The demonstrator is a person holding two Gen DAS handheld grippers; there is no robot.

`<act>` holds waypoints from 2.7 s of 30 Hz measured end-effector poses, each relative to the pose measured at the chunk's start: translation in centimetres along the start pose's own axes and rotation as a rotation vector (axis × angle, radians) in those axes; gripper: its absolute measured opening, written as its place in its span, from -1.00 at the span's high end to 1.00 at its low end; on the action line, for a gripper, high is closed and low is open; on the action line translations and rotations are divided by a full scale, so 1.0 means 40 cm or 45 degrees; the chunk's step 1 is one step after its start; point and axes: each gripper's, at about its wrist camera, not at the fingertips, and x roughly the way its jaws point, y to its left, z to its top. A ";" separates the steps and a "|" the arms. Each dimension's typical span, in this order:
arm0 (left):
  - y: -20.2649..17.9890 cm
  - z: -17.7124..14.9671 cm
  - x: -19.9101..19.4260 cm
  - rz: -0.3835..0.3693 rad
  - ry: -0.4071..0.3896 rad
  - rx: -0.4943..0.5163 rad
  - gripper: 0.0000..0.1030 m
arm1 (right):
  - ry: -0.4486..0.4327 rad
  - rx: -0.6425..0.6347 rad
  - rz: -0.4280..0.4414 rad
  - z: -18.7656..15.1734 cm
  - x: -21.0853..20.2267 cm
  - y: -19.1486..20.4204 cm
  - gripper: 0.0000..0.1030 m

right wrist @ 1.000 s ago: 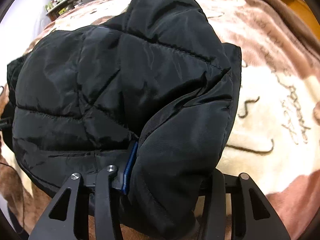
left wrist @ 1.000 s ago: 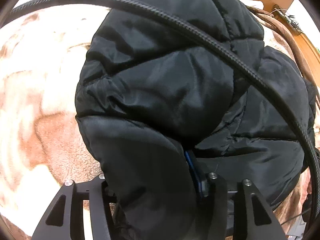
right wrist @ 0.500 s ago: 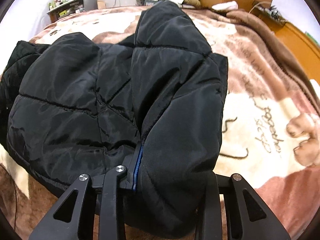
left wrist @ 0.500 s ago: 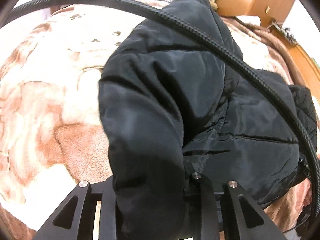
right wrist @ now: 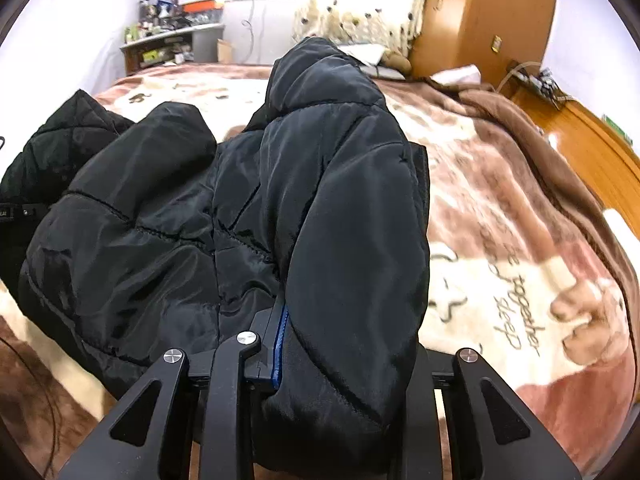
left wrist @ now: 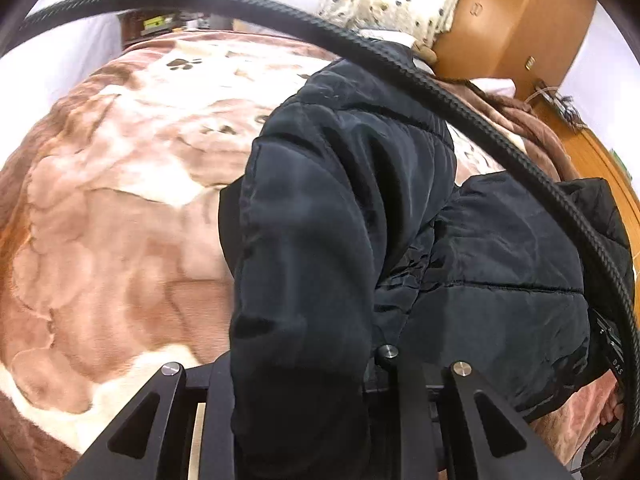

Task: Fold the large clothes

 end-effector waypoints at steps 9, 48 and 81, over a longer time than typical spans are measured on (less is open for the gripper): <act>0.136 0.004 -0.113 0.066 -0.065 -0.073 0.51 | -0.070 -0.063 0.085 0.060 0.018 0.144 0.48; 0.462 -0.077 -0.092 0.321 0.004 -0.252 0.09 | 0.144 -0.061 0.179 -0.033 0.208 0.387 0.26; 0.319 -0.250 -0.397 0.395 -0.151 -0.139 -0.59 | -0.041 0.093 0.162 -0.113 -0.130 0.398 -0.51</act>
